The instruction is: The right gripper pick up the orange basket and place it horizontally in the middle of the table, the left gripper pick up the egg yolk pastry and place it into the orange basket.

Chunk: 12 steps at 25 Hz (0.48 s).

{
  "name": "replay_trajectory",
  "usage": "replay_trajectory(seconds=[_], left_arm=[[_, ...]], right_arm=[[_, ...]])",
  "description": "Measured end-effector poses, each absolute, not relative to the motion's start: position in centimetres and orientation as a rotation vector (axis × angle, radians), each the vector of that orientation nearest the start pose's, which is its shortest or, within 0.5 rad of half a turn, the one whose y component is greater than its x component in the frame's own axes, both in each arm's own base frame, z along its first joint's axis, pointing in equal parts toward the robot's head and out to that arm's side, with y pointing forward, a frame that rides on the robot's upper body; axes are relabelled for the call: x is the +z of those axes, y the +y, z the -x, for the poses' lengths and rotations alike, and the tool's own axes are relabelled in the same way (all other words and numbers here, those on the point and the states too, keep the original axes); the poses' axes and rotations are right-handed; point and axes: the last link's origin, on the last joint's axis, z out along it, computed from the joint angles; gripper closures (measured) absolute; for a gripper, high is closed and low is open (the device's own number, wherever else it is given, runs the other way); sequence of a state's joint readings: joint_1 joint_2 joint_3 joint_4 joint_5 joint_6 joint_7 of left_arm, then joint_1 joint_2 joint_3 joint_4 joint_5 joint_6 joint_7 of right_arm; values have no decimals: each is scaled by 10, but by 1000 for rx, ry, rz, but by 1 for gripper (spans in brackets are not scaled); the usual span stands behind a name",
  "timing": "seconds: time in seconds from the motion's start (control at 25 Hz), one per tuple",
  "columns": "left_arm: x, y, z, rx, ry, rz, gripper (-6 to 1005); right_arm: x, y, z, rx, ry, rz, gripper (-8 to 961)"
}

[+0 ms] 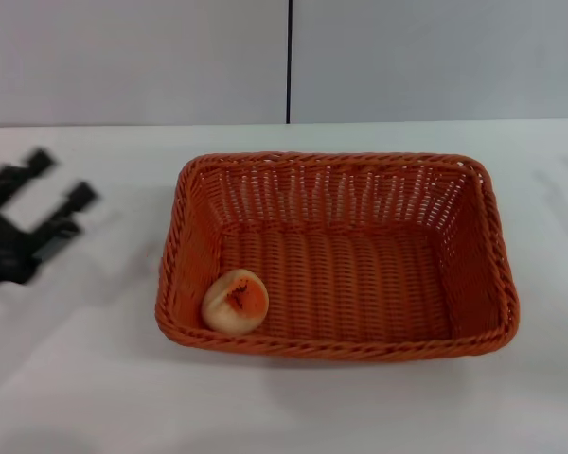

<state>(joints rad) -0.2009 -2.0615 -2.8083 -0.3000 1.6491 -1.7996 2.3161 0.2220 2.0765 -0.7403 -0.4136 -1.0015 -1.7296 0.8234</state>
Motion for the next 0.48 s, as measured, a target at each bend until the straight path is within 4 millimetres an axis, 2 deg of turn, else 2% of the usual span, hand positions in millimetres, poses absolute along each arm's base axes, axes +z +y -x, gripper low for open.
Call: replay_trajectory(seconds=[0.04, 0.12, 0.16, 0.2, 0.28, 0.36, 0.48], left_arm=[[33, 218, 339, -1150, -520, 1996, 374], [58, 200, 361, -1095, -535, 1800, 328], [58, 200, 361, -1095, -535, 1800, 305], [70, 187, 371, -1068, -540, 1701, 282], [75, 182, 375, -1058, -540, 1663, 236], [89, 164, 390, -1011, -552, 1534, 190], [95, 158, 395, -982, -560, 1502, 190]], right_arm=[[72, 261, -310, 1273, 307, 1752, 475], [75, 254, -320, 1251, 321, 1674, 476], [75, 254, -320, 1251, 321, 1674, 476], [75, 249, -326, 1223, 309, 1618, 476], [74, 245, -329, 1207, 298, 1586, 454], [71, 234, -331, 1185, 255, 1484, 433], [70, 226, -331, 1186, 227, 1407, 401]])
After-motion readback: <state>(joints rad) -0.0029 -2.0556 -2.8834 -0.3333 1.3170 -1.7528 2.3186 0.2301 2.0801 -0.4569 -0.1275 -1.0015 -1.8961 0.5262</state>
